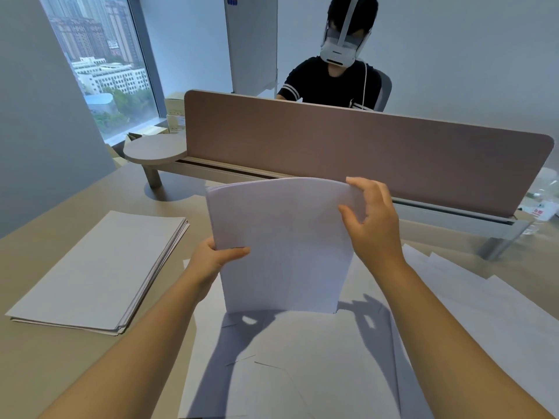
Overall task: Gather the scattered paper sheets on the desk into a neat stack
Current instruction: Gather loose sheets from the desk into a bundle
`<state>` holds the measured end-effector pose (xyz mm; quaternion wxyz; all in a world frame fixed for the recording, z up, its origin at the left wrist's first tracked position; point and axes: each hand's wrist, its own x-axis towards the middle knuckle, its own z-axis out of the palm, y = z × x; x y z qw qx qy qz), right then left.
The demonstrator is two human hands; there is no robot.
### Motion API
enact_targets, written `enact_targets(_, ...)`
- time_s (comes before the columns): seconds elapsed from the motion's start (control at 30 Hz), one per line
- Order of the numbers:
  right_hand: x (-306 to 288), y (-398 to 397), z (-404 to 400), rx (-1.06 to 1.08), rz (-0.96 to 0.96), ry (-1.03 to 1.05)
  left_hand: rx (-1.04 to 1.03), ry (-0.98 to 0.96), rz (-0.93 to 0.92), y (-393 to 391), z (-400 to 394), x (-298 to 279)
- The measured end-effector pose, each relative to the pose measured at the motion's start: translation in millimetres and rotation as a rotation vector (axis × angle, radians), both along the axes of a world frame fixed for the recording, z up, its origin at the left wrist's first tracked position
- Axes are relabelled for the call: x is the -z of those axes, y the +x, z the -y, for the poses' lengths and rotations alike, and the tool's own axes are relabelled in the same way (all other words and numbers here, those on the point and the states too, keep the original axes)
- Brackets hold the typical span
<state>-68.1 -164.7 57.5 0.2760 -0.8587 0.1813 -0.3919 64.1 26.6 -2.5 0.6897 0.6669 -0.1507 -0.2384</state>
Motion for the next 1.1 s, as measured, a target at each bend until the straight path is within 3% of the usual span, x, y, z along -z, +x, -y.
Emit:
enact_targets(0.13,-1,-2,-2,-0.023,0.075,0.111,0.023,0.028,0.015,3,0,1)
enact_targets(0.27,8,0,7,-0.153,0.108,0.576,-0.026,0.039,-0.005,5,2,6)
enact_targets(0.37,37,4,19,-0.214,-0.038,0.907,-0.052,0.054,-0.036,5,4,18)
enact_targets(0.47,73,8,19,-0.16,-0.208,1.078,-0.076,0.071,-0.087,0,8,34)
enact_targets(0.67,83,18,20,-0.156,-0.124,1.107,-0.219,0.018,-0.118,-13,25,44)
enact_targets(0.87,117,8,24,-0.131,-0.222,1.139,-0.35,0.101,-0.113,-38,32,71)
enact_targets(1.1,96,45,0,-0.178,-0.223,0.963,-0.39,0.16,-0.134,-5,13,63)
